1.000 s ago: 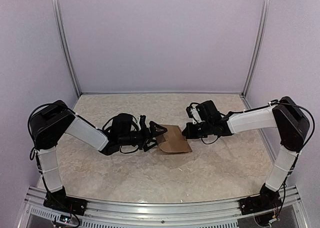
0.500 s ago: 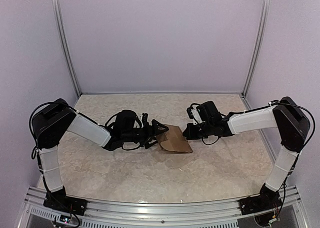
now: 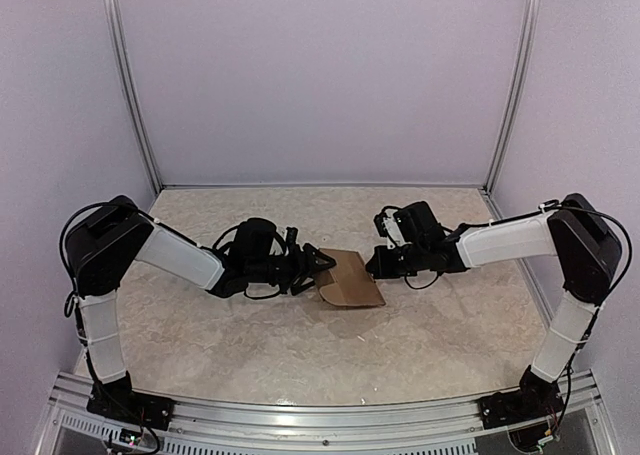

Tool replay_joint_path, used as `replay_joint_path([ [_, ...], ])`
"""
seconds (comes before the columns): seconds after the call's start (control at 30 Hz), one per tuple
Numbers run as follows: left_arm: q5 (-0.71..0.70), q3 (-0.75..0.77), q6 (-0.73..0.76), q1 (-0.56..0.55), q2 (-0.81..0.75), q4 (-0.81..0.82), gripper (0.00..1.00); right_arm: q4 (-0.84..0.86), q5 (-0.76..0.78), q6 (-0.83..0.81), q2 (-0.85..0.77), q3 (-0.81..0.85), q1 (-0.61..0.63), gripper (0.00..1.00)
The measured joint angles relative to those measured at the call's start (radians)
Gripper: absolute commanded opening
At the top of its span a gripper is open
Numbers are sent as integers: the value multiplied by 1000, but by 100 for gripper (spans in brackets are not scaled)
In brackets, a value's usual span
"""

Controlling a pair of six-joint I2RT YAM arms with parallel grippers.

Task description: Fold the paper box

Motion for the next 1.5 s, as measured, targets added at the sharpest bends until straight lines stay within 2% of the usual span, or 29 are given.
replay_joint_path([
  [0.1,4,0,2,1,0,2,56,-1,0,0,-6,-4,0,6],
  [0.33,17,0,0,8,0,2,47,-25,1,0,-54,-10,0,29],
  [0.43,24,-16,0,14,-10,7,41,-31,1,-2,-102,-16,0,44],
  [0.63,52,-80,-1,30,-51,47,35,-15,-29,2,-232,-65,-8,67],
  [0.87,105,-170,-10,48,-131,144,29,84,-161,9,-281,-134,-49,98],
  [1.03,166,-233,-46,63,-187,286,27,205,-321,67,-276,-198,-78,100],
  [1.2,219,-281,-84,72,-220,438,27,398,-468,183,-239,-241,-82,100],
  [1.33,249,-302,-111,74,-240,527,27,553,-540,296,-216,-271,-82,99],
  [1.5,278,-304,-143,75,-245,618,26,702,-586,407,-211,-278,-55,93],
])
